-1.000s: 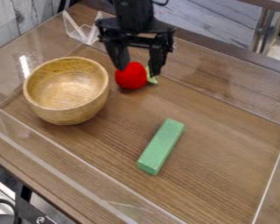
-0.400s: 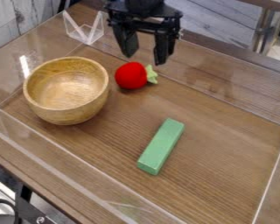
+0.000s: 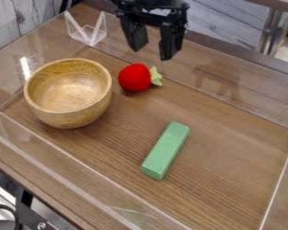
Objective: Remove the green stick from the brown bowl and put it on the table
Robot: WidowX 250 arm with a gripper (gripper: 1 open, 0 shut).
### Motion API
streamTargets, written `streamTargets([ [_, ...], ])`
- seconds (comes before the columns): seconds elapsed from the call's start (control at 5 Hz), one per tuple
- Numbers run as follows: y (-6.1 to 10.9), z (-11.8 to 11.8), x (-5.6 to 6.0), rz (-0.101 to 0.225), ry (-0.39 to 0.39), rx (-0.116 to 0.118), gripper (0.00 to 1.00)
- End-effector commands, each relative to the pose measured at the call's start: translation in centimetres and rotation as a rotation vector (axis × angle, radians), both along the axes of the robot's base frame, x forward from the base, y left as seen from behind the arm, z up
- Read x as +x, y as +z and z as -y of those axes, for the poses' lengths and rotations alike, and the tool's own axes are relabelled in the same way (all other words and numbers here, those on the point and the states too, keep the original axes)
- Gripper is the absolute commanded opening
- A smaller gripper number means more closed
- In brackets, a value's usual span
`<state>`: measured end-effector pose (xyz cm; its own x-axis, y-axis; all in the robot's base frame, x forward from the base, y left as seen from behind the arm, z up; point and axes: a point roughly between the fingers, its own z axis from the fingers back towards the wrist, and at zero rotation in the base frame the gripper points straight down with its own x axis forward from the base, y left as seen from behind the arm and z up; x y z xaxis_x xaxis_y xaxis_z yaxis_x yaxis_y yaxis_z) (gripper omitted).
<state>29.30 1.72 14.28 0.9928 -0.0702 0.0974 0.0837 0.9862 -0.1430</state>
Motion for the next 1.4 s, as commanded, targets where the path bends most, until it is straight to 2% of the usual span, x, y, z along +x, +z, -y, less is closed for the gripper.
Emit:
streamTargets([
  [0.0,1.7,1.1,1.0,0.044,-0.027,0.002,1.0],
  [0.2,1.9,2.2,1.4,0.035,-0.04,-0.002,1.0],
  [0.6,0.7,0.0,1.8,0.016,-0.027,-0.006,1.0],
  [1.0,-0.1,-0.7,2.9,-0.003,-0.1,-0.015,1.0],
  [1.2,-0.3,-1.3,3.1,-0.005,-0.053,-0.021,1.0],
])
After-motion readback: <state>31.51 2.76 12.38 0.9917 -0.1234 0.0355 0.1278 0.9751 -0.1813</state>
